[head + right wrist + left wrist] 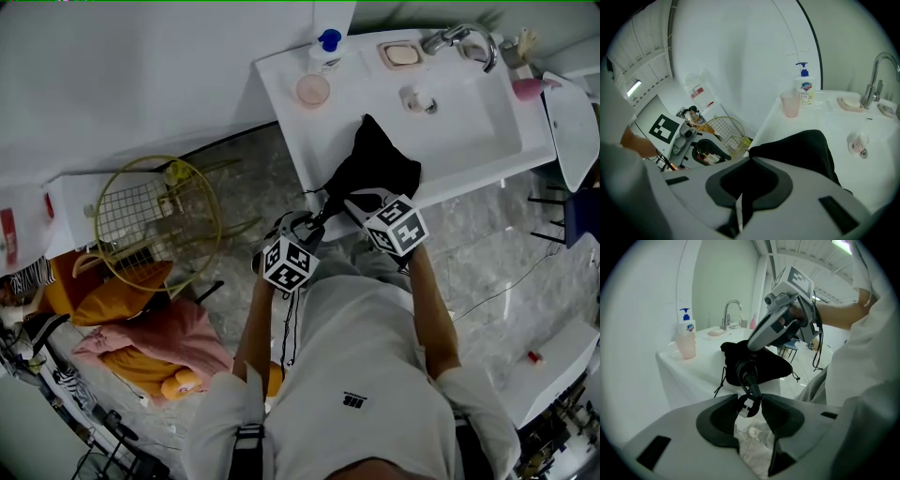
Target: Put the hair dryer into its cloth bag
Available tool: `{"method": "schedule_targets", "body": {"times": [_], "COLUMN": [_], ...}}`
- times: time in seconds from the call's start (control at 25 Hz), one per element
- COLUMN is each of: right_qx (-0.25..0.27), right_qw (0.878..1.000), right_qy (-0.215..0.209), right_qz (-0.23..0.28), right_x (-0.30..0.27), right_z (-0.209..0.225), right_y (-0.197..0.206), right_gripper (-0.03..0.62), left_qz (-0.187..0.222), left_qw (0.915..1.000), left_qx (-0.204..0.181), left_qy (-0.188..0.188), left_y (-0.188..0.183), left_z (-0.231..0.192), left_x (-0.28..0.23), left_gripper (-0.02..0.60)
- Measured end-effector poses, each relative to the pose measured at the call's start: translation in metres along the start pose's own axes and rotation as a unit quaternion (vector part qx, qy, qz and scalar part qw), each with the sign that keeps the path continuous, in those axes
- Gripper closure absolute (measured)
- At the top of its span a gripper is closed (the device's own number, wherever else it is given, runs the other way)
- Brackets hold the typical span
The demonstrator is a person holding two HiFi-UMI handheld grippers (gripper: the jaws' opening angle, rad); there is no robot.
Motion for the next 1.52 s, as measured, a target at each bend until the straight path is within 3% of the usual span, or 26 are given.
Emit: {"method": "schedule_targets", "body": {"times": [0.32, 0.72, 0.96, 1.12, 1.52], "right_qx": [-0.001, -0.014, -0.035, -0.027, 0.039], "right_qw": [1.000, 0.998, 0.997, 0.998, 0.998], "right_qy": [-0.022, -0.052, -0.065, -0.056, -0.020], "right_qz": [0.003, 0.008, 0.012, 0.020, 0.047], "right_x": [-0.004, -0.008, -0.008, -0.013, -0.013], "right_z": [-0.011, -0.021, -0.016, -0.010, -0.013], "right_y": [-0.004, -0.003, 0.004, 0.008, 0.012], "right_gripper": [0.562, 0.562, 0.562, 0.562, 0.559], "left_qz": [0.021, 0.036, 0.031, 0.011, 0.029], "left_qw": [0.9998, 0.9981, 0.9994, 0.9998, 0.9987], "left_qx": [-0.004, -0.050, -0.013, -0.015, 0.025], "left_qy": [0.001, 0.002, 0.011, 0.001, -0.032], "left_y": [-0.027, -0.070, -0.060, -0.044, -0.026], "left_z": [-0.007, -0.018, -0.018, -0.018, -0.019], "left_x": [-0.025, -0.062, -0.064, -0.053, -0.012], "left_gripper": [0.414, 0.419, 0.419, 0.416, 0.414]}}
Point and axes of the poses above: the fingertips, and each gripper's own axes: x backward along the fingers, z to its right, y out of its underside, the point moved 2 cm from there along x, backward along the fingers, and after that the axes turned 12 degrees about -x, right-handed, at the moved point
